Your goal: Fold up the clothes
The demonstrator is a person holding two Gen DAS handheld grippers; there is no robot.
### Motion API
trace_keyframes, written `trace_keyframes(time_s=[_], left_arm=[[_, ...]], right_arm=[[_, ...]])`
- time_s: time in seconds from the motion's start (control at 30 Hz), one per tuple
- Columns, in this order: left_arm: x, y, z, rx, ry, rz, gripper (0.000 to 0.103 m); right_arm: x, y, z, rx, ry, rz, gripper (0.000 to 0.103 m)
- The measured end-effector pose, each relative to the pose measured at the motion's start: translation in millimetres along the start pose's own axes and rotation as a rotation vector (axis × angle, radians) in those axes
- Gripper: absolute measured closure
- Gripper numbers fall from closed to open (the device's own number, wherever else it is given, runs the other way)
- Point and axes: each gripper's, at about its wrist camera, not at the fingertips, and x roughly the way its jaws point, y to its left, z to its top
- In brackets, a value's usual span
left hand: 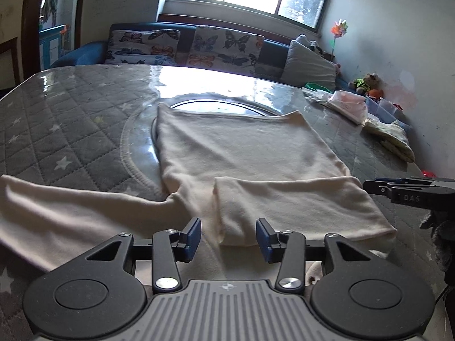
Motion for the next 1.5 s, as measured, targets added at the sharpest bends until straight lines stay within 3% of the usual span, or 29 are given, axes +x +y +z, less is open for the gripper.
trace_keyframes(time_s=[0.17, 0.37, 0.6, 0.7, 0.8, 1.03, 1.37, 1.43, 1.5], left_arm=[[-1.4, 7.7, -4.9, -0.021, 0.009, 0.016, 0.054], [-2.0, 6.9, -9.5, -0.006, 0.012, 0.023, 0.051], [-0.9, 1.9, -10.9, 0.021, 0.013, 0.038, 0.050], [0.0, 1.4, -12.6, 0.035, 0.011, 0.044, 0.050], [0.5, 0.6, -13.7, 0.045, 0.009, 0.047, 0.049], [0.7, 0.3, -13.9, 0.047, 0.010, 0.047, 0.047], [0.4, -0.5, -14.8, 0.059, 0.008, 0.042, 0.044], [0.7, -2.1, -15.3, 0.066, 0.006, 0.044, 0.043], [1.0, -3.4, -15.7, 0.070, 0.006, 0.047, 0.042]], right_arm=[[8.4, -4.8, -1.0, 0.093, 0.013, 0.112, 0.077], [11.9, -6.1, -4.7, 0.145, 0.003, 0.166, 0.092], [-3.5, -1.1, -4.2, 0.107, -0.072, 0.116, 0.099], [-3.4, -1.6, -4.8, 0.086, -0.061, 0.087, 0.100], [2.2, -2.7, -7.4, 0.064, -0.024, 0.094, 0.099], [-9.5, 14.7, 3.0, -0.084, -0.087, 0.129, 0.087], [10.6, 18.1, 6.7, -0.207, -0.043, 0.143, 0.085], [11.4, 18.0, 7.3, -0.230, -0.036, 0.146, 0.076], [14.1, 18.6, 6.0, -0.251, -0.028, 0.147, 0.076]])
